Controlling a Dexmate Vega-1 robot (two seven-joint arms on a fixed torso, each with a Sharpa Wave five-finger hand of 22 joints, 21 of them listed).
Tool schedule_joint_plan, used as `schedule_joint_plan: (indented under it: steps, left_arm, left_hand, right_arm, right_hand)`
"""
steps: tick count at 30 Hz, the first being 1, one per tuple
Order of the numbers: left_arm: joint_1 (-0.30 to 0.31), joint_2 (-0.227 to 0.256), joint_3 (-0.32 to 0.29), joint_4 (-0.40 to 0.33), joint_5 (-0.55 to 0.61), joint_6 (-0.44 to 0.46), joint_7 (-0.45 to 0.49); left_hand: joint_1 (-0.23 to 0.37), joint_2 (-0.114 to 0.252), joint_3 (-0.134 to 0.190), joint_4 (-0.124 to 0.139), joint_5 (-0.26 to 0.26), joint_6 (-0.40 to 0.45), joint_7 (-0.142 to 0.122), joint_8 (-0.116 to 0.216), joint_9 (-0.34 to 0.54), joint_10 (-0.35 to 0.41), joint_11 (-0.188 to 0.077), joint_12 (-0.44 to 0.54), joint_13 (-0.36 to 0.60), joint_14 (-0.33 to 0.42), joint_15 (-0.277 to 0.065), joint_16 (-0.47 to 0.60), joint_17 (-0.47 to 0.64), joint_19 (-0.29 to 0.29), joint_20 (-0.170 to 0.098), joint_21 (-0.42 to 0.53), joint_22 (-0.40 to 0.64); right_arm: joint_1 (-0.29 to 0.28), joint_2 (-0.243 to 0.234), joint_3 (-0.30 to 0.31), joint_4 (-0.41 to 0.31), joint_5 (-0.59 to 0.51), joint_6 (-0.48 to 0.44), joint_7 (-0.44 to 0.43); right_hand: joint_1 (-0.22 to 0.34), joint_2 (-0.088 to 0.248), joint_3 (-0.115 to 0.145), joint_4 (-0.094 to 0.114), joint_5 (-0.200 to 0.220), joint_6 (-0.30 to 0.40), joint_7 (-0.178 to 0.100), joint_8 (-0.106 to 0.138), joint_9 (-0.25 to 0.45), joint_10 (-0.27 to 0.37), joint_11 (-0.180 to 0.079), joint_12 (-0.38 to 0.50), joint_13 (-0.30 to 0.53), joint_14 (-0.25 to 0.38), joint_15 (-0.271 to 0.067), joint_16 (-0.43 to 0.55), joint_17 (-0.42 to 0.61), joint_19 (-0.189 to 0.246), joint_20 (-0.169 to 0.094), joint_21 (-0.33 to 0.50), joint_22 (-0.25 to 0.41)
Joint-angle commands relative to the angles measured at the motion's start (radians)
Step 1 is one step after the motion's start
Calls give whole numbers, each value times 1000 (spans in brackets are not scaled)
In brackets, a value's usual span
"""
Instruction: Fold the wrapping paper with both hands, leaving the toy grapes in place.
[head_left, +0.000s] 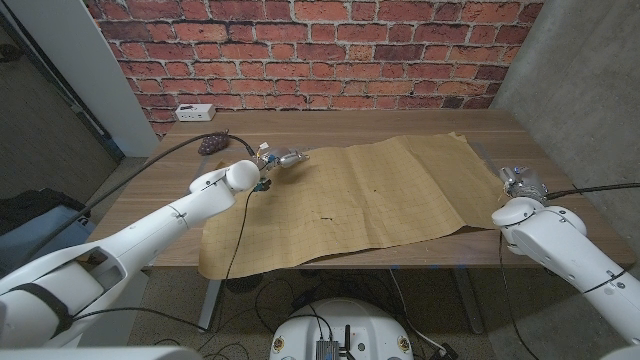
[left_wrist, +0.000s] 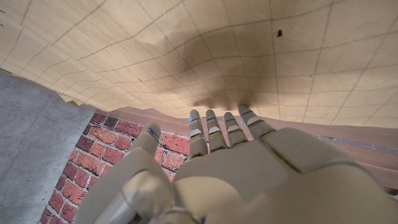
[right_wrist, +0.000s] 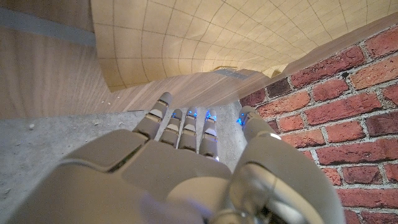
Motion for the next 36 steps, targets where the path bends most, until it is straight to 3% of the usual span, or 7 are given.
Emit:
schedule_joint_plan:
  steps: [1, 18, 27, 32, 36]
  left_arm:
    - [-13, -3, 10, 5, 3, 11, -17]
    - [-17, -8, 13, 11, -2, 12, -17]
    - [-21, -12, 17, 16, 0, 14, -19]
    - [-23, -11, 17, 14, 1, 16, -19]
    - [-24, -10, 18, 13, 2, 19, -19]
  left_hand:
    - [12, -1, 5, -5, -2, 13, 3, 1, 3, 11, 1, 4, 4, 9, -5, 6, 0, 11, -2, 4, 4]
    - [11, -1, 5, -7, -3, 18, 5, -5, 3, 16, 0, -1, 5, 8, -9, 1, 0, 15, -3, 3, 4]
    - [9, -1, 5, -7, -3, 19, 4, -8, 3, 16, 4, -4, 5, 8, -9, 0, 0, 15, -4, 2, 4]
    - [8, 0, 5, -6, -4, 18, 5, -11, 4, 16, 2, -6, 5, 7, -9, -1, 0, 15, -4, 2, 5]
    - [8, 0, 5, -6, -4, 17, 5, -12, 4, 16, 1, -8, 5, 7, -10, -2, 0, 16, -5, 1, 5]
  right_arm:
    - [-6, 36, 28, -3, 3, -81, -12]
    - [-17, 77, 64, 16, 13, -130, -7]
    - [-6, 91, 66, 28, 29, -162, 8]
    - [-7, 95, 70, 34, 39, -157, 21]
    - [-24, 99, 83, 36, 46, -110, 34]
  right_hand:
    - [9, 0, 8, -1, -3, 12, -2, 1, 1, 6, -4, 1, 3, 3, -3, 4, 3, 11, -2, 2, 3]
    - [17, -2, 8, 0, -6, 18, -3, -2, 1, 9, -3, -2, 3, 6, -5, 4, 4, 16, -3, 3, 3]
    - [21, -2, 8, 3, -7, 9, -7, -10, 2, 11, -3, -4, 3, 38, -5, 16, 7, 45, 7, 12, 3]
    - [23, -2, 6, 6, -8, 8, -7, -14, 2, 14, -4, -6, 3, 69, -2, 28, 9, 79, 5, 23, 4]
    - [27, -1, 4, 11, -7, 0, -2, -19, 3, 20, -3, -7, 4, 123, 2, 49, 14, 131, 7, 38, 4]
